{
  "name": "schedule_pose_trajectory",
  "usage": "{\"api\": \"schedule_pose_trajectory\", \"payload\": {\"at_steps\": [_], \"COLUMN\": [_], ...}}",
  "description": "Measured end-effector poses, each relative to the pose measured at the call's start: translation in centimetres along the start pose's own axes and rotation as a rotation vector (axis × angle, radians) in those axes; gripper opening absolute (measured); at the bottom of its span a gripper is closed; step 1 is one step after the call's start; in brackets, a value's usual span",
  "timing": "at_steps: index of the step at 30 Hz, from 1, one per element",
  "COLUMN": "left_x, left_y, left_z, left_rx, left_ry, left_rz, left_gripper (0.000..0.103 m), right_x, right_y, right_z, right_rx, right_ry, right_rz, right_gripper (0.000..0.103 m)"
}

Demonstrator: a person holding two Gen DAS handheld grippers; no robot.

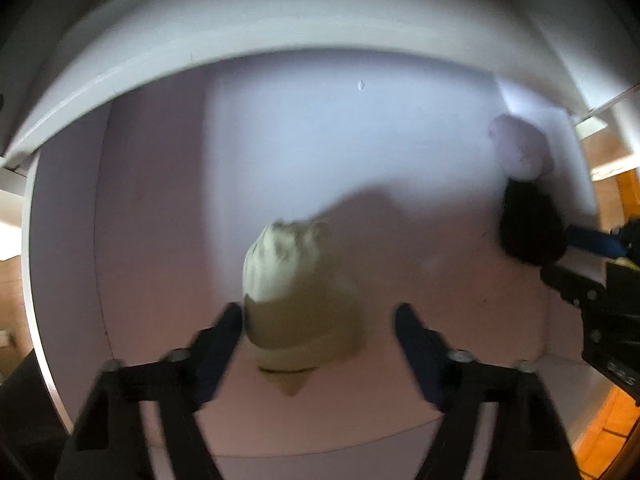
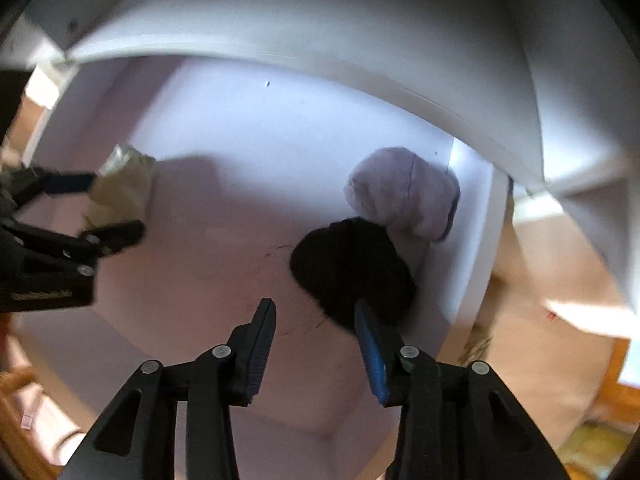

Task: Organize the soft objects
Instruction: 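Grasp the cream beanie with the left gripper while the right grasps the black beanie, then lift the cream beanie with the left gripper out of the shelf toward the tray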

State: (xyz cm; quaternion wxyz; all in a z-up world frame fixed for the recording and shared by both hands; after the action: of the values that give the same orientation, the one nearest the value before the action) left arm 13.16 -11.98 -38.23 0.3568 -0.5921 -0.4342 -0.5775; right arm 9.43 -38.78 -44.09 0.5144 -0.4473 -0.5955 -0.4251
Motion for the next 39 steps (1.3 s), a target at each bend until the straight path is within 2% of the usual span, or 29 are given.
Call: {"api": "schedule_pose_trajectory", "payload": {"at_steps": [3, 5, 14, 17, 20, 21, 25, 29, 33, 35, 37, 39], "left_x": [-0.6, -0.7, -1.3, -1.0, -1.1, -1.1, -1.7, -2.0, -2.6, -2.6, -2.5, -2.4], "left_y": [0.9, 0.4, -1.3, -1.5, -1.4, -1.4, -1.3, -1.3, -1.2, -1.2, -1.1, -1.1], "left_z": [0.5, 0.8, 0.3, 0.3, 0.4, 0.4, 0.6, 0.5, 0.0, -0.5, -0.7, -0.8], "left_rx": [0.006, -0.003, 0.026, 0.025, 0.028, 0.033, 0.058, 0.086, 0.096, 0.095, 0.094, 0.099], "left_ry": [-0.014, -0.011, -0.013, -0.001, 0.005, 0.004, 0.018, 0.003, -0.025, -0.034, -0.038, -0.044], "left_rz": [0.013, 0.010, 0.002, 0.005, 0.011, 0.012, 0.015, 0.026, 0.022, 0.016, 0.006, 0.000], "left_gripper": [0.061, 0.061, 0.062, 0.064, 0.064, 0.064, 0.067, 0.067, 0.071, 0.074, 0.076, 0.078], "right_x": [-1.4, -1.9, -2.9, -2.4, -0.8, -0.2, 1.9, 1.0, -0.5, -1.5, -1.8, -1.7], "right_y": [0.2, 0.4, 0.3, 0.0, -0.1, 0.1, 1.2, 1.3, 1.0, 0.5, 0.6, 0.5], "right_z": [-0.1, -0.3, 0.7, 2.5, 4.7, 4.9, 3.2, 3.0, 4.2, 5.4, 5.3, 5.4], "right_rx": [0.041, 0.059, 0.107, 0.132, 0.149, 0.142, 0.104, 0.117, 0.227, 0.259, 0.266, 0.227], "right_ry": [-0.069, -0.100, -0.167, -0.154, -0.049, -0.037, -0.071, 0.007, -0.013, -0.080, -0.120, -0.108], "right_rz": [0.028, 0.035, 0.066, 0.071, 0.033, 0.016, -0.056, -0.006, 0.040, 0.061, 0.060, 0.057], "right_gripper": [0.041, 0.041, 0.050, 0.050, 0.049, 0.047, 0.049, 0.050, 0.051, 0.052, 0.052, 0.052]}}
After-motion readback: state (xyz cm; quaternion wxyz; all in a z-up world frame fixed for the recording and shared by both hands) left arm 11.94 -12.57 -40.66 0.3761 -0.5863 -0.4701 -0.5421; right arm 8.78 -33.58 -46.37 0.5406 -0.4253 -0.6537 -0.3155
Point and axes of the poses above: each gripper's, at about its wrist camera, not at the fingertips, and x roughly against the way its jaws point, z to its left, y to its top, the point moved 7 cm from there along -x, roughly the way its jaws point, and after that the axes turned 3 degrees about z, right-handed, at the moved point
